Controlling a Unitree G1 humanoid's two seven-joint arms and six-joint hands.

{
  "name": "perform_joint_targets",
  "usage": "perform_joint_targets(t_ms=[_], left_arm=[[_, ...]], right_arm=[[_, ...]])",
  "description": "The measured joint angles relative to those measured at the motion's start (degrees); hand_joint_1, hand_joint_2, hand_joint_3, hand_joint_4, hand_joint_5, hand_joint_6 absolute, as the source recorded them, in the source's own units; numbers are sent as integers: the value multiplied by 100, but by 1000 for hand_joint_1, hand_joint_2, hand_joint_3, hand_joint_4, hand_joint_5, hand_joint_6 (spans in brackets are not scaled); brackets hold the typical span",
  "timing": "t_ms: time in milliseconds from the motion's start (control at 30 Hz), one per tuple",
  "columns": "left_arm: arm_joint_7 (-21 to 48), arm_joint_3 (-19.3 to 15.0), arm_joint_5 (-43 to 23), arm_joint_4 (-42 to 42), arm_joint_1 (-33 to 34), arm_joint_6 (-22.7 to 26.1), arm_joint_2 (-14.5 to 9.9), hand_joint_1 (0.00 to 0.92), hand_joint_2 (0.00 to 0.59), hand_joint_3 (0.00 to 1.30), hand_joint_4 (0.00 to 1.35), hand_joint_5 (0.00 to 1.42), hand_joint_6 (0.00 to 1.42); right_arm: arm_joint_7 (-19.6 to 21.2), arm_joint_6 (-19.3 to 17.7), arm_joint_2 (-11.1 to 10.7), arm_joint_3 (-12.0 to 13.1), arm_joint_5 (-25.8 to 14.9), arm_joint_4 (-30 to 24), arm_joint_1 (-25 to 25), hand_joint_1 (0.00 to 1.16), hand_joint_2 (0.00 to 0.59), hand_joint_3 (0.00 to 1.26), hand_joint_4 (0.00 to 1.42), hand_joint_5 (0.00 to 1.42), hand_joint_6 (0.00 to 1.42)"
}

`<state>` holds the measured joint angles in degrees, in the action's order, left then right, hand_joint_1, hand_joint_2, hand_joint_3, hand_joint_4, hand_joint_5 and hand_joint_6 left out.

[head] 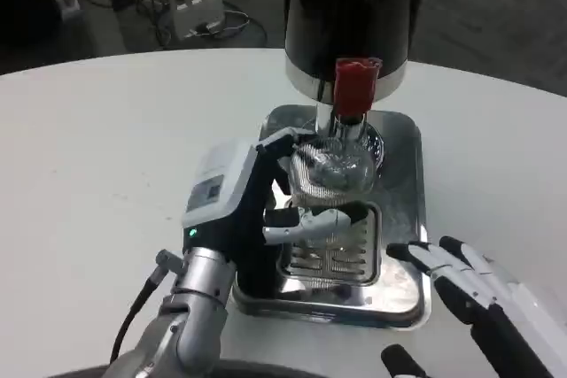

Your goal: Grasp the cup under the faucet to collect the drink, then remove the cup.

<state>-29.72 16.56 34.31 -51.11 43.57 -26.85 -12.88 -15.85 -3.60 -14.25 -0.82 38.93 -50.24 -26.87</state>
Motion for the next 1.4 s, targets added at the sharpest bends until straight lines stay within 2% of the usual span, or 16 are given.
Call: perform_joint_targets(t_ms=[67,133,167,333,400,567,667,767,867,1033,1167,1300,1333,1400], left_arm=[[0,1,-8,9,-4,-2,-1,370,81,65,362,609,822],[-5,-5,-14,12,-6,-2,-10,332,64,24,320,573,780],[-10,-8,-18,16,-21,-7,-16,296,41,5,234,500,668],[-4,-12,-33,15,-37,-33,-41,205,1,0,15,282,451],[23,-13,-48,15,-37,-35,-63,180,0,0,1,195,339],[254,-13,-195,15,-46,-77,-83,154,0,0,0,94,212],[468,-14,-268,15,-62,-124,-99,98,0,0,0,9,107],[596,-65,-441,11,-106,-247,-123,39,0,0,0,0,6],[651,-154,-516,14,-177,-301,-147,3,0,0,0,0,0],[712,-396,-803,201,-502,-427,-216,0,0,0,0,0,0],[663,-640,-931,655,-853,-541,-276,0,1,0,0,0,0],[733,-873,-1157,1322,-1273,-587,-285,0,47,0,0,0,0],[755,-900,-1181,1407,-1318,-582,-286,17,69,0,0,24,16],[1006,-1030,-1480,1831,-1540,-576,-241,68,76,0,0,75,60]], right_arm=[[14,-1,9,-11,-14,1,8,465,442,145,89,0,0],[38,-2,14,-14,-22,1,7,466,442,145,91,0,0],[57,-6,18,-19,-23,1,5,466,442,145,91,0,0],[87,-48,20,-25,-37,1,-49,465,444,146,93,0,0],[88,-59,19,-25,-40,1,-57,463,446,146,93,0,0],[90,-59,26,-31,-48,1,-55,459,450,150,94,0,0],[102,-61,36,-38,-49,1,-70,457,451,152,94,0,0],[113,-71,36,-36,-50,1,-124,455,451,154,94,0,0],[162,-85,38,-33,-53,1,-157,453,451,154,94,0,0],[184,-112,45,-43,-55,0,-159,451,452,155,100,0,0],[188,-131,49,-69,-55,0,-170,450,452,155,102,0,0],[189,-135,68,-106,-54,-1,-154,449,452,155,103,0,0],[189,-135,70,-106,-54,-1,-153,449,452,155,103,0,0],[188,-135,73,-116,-54,-1,-145,449,452,155,103,0,0]])
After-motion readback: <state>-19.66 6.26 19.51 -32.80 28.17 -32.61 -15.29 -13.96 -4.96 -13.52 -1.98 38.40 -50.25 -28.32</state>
